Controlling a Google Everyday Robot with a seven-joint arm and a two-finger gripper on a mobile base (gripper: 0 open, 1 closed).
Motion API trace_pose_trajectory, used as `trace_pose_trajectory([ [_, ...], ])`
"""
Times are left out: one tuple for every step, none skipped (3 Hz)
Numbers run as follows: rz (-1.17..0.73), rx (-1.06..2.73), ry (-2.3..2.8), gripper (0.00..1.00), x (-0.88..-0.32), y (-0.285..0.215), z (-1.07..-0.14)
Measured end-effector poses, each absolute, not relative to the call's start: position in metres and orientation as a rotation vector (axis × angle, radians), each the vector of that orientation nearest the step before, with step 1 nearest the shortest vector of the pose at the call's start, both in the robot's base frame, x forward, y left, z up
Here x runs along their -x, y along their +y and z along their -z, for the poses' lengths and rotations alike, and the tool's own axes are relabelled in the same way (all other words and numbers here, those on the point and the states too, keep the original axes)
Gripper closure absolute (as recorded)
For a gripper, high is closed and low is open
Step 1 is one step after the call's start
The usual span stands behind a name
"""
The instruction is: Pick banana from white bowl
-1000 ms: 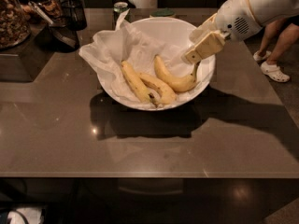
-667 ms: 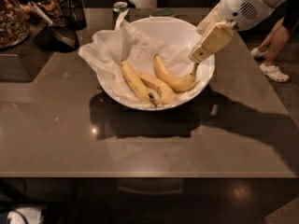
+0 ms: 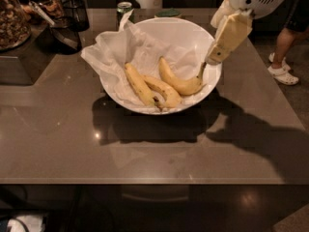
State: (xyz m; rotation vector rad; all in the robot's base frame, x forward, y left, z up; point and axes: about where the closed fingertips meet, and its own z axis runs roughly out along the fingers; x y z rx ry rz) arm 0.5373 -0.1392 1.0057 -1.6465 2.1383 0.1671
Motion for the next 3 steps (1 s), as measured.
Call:
trace_pose_trajectory([
  [-0.166,1.643,2.134,0.31,-0.5383,-0.1384,-1.0062],
  [-0.166,1.643,2.134,0.37,-0.5383,-0.1384,-1.0062],
  [-0.188,1.639,2.126,0.38,-0.5419,-0.1329,-1.0024],
])
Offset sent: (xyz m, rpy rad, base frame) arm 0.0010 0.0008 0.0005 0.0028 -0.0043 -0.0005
